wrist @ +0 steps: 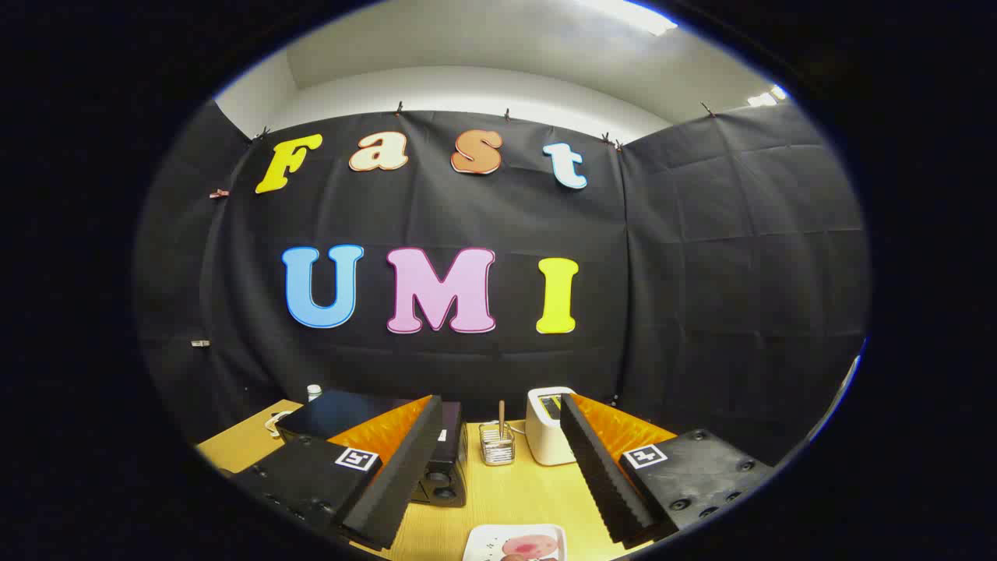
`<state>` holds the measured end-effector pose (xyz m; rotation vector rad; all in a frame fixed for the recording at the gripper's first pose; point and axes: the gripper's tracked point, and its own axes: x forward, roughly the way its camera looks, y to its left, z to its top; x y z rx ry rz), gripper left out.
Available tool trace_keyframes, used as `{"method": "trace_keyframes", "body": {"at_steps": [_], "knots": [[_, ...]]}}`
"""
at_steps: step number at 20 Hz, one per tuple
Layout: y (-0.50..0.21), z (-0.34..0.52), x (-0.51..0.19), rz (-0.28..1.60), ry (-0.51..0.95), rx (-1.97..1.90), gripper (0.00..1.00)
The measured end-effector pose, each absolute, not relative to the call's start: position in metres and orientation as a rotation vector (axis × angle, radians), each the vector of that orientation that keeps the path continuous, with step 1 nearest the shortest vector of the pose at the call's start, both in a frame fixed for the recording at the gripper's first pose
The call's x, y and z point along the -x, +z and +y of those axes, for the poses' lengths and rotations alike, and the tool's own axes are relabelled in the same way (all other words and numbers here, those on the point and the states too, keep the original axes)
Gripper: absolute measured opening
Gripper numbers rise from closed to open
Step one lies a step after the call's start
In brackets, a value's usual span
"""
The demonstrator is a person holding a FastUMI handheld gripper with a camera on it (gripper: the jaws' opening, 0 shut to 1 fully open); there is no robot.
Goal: Open the toaster oven, put the food inside, and close the toaster oven door.
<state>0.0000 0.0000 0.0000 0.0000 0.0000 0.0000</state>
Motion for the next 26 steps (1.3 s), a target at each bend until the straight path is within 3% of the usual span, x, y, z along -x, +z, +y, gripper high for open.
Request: {"method": "trace_keyframes", "body": {"at_steps": [26], "knots": [[0.006, -0.065, 0.016, -0.025, -0.12, 0.009, 0.98]]}}
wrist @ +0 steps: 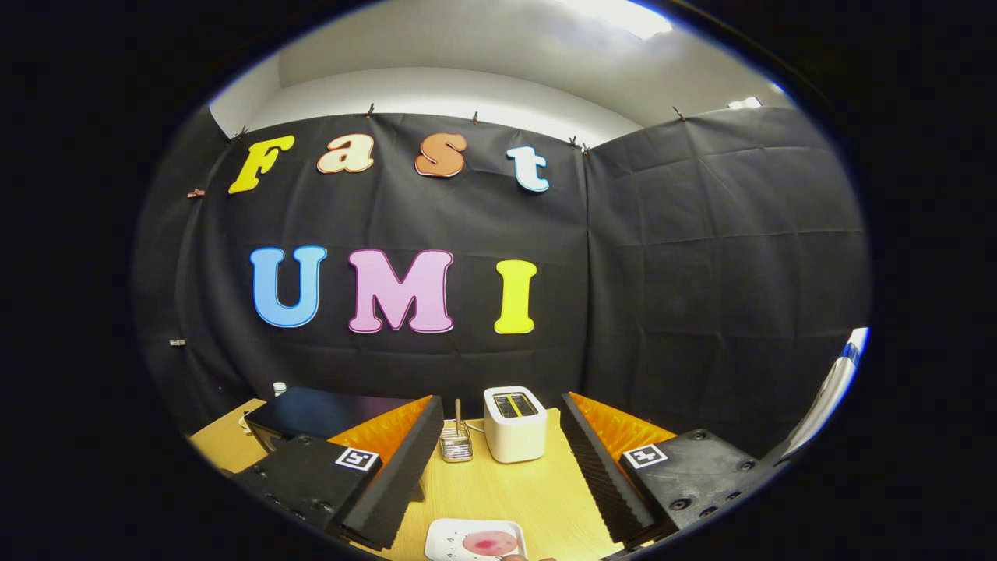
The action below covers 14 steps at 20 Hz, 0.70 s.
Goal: Open the toaster oven, put the food inside, and close the toaster oven door.
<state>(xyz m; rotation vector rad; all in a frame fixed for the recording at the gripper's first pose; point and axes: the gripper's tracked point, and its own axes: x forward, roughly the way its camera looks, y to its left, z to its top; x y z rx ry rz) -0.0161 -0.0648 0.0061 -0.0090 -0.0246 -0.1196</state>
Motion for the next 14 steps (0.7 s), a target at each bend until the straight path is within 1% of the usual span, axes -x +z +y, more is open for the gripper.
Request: {"method": "trace_keyframes", "body": {"at_steps": [9, 14], "knots": [[-0.013, -0.044, 0.007, 0.022, -0.081, 0.031, 0.98], [-0.024, -0.017, 0.001, 0.05, -0.032, 0.038, 0.98]]}}
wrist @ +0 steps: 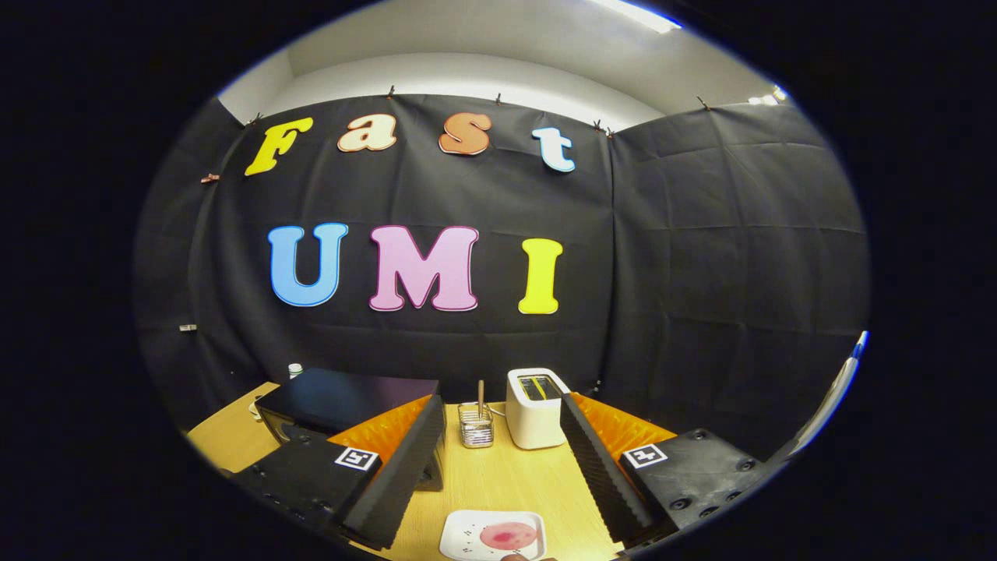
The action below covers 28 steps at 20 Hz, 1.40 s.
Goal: Open the toaster oven, put the food inside, and close the toaster oven door.
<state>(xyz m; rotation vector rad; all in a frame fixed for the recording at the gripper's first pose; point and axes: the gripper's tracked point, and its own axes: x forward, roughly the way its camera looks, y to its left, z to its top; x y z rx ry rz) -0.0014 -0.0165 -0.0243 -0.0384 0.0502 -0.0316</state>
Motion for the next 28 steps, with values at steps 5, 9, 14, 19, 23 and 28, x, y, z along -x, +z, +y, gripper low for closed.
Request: {"method": "trace_keyframes", "body": {"at_steps": [5, 9, 14, 19, 23, 28], "knots": [[-0.03, 0.019, 0.0, 0.059, 0.033, 0.039, 0.98], [-0.048, 0.066, -0.004, 0.099, 0.102, 0.018, 0.98], [-0.086, 0.13, -0.013, 0.178, 0.181, -0.001, 0.98], [-0.125, 0.176, -0.034, 0.248, 0.195, 0.037, 0.98], [-0.143, 0.206, -0.056, 0.271, 0.187, 0.025, 0.98], [-0.17, 0.243, -0.078, 0.288, 0.19, 0.056, 0.98]]}}
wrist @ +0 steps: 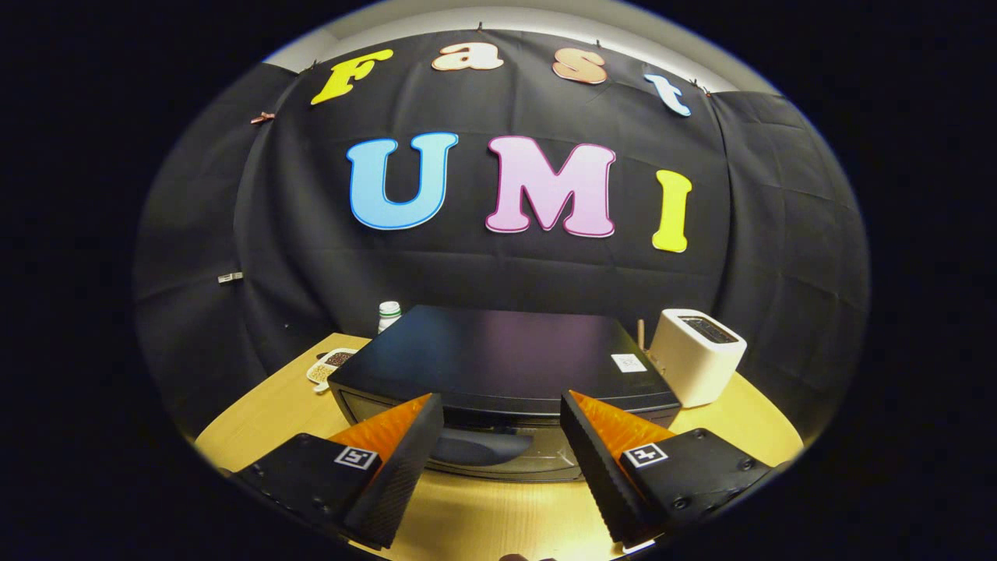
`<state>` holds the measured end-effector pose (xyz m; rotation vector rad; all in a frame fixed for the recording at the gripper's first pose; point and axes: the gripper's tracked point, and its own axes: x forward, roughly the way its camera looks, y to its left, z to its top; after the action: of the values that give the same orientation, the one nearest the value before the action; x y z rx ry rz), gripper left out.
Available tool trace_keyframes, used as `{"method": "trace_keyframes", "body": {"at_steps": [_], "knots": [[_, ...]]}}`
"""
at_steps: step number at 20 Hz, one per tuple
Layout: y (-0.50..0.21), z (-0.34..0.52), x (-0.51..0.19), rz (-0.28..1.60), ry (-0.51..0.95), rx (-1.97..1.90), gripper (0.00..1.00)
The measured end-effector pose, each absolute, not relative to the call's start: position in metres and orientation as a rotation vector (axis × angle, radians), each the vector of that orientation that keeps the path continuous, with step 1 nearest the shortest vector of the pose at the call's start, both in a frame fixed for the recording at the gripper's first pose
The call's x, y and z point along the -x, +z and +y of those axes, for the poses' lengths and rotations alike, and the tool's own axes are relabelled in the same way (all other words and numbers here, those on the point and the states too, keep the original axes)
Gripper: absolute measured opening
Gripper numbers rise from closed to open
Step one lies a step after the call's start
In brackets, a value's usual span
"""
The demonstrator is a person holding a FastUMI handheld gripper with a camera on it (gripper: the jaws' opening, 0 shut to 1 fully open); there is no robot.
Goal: Open the toaster oven, put the food inside, and close the toaster oven door.
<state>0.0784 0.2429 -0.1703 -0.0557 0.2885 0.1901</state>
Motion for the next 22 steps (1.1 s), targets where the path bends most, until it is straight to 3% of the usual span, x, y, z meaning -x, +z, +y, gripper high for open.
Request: {"method": "trace_keyframes", "body": {"at_steps": [10, 22], "knots": [[-0.205, 0.265, -0.082, 0.403, 0.15, 0.008, 0.98], [-0.215, 0.26, -0.029, 0.447, 0.174, 0.021, 0.98]]}}
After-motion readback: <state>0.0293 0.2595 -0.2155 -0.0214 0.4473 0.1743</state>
